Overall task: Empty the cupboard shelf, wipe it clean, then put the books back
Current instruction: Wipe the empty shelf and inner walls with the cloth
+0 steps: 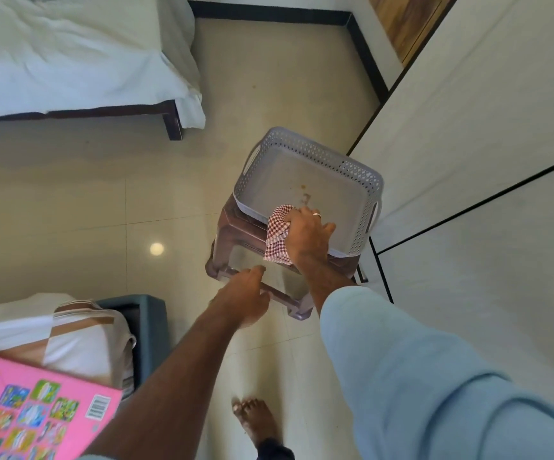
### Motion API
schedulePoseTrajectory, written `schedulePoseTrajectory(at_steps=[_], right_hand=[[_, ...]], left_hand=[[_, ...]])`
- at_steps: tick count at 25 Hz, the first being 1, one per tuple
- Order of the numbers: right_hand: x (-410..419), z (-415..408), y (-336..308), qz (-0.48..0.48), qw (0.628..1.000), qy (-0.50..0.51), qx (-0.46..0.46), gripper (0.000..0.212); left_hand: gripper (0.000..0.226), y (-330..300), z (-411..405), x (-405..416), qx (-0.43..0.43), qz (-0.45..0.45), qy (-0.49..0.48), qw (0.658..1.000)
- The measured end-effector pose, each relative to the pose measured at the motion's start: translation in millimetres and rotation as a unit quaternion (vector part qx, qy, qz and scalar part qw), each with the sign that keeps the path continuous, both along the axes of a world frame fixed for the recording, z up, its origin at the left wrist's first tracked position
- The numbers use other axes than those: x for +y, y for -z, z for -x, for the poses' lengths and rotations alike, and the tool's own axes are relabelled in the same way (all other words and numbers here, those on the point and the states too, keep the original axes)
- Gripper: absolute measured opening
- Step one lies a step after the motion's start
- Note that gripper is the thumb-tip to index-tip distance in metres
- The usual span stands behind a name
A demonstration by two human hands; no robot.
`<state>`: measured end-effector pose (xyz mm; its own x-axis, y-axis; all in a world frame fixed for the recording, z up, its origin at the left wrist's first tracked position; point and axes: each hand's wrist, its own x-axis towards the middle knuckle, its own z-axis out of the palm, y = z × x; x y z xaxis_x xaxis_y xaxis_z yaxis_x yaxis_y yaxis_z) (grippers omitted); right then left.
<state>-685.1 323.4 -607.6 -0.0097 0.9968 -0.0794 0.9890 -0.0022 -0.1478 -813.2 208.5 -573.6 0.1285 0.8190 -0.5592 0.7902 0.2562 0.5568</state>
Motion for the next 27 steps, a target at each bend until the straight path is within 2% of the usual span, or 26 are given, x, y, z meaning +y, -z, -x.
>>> schedulePoseTrajectory(at_steps=[3,6,8,10,15,17,20,21,25,27], right_hand=[[2,-7,-8,0.027,0.999,-0.023,-0.011,0.035],[-2,-11,-15,0.102,0.994,-0.030,0.013,0.043],[-10,-9,-17,0.164,0.985,-0.036,0.047,0.061],[-13,-5,-16,0.180,0.982,-0.054,0.023,0.074],[-6,-3,-15,0.021,1.000,-0.016,-0.013,0.022],[1,-8,-18,0.029,0.999,-0.032,-0.015,0.023],[6,-14,-18,0.119,0.991,-0.066,-0.005,0.058],[6,-17,-15,0.133,0.989,-0.070,-0.014,0.063],[1,-20,-3,0.040,0.999,-0.024,0.000,0.032],[-5,-19,-7,-0.012,1.000,-0.003,0.012,0.028]], left_hand=[[0.045,-12,4,-8,-0.009,-0.003,0.003,1.000],[0.039,-22,10,-19,-0.021,-0.008,-0.011,1.000],[0.037,-26,14,-28,-0.028,-0.017,-0.015,0.999],[0.036,-25,17,-39,-0.041,-0.009,-0.034,0.999],[0.035,-24,27,-60,-0.035,0.022,-0.052,0.998],[0.034,-25,31,-63,-0.031,0.030,-0.055,0.998],[0.033,-25,36,-65,-0.030,0.034,-0.058,0.997],[0.032,-25,37,-66,-0.032,0.034,-0.058,0.997],[0.032,-23,34,-66,-0.036,0.037,-0.058,0.997],[0.033,-26,32,-68,-0.038,0.040,-0.062,0.997]])
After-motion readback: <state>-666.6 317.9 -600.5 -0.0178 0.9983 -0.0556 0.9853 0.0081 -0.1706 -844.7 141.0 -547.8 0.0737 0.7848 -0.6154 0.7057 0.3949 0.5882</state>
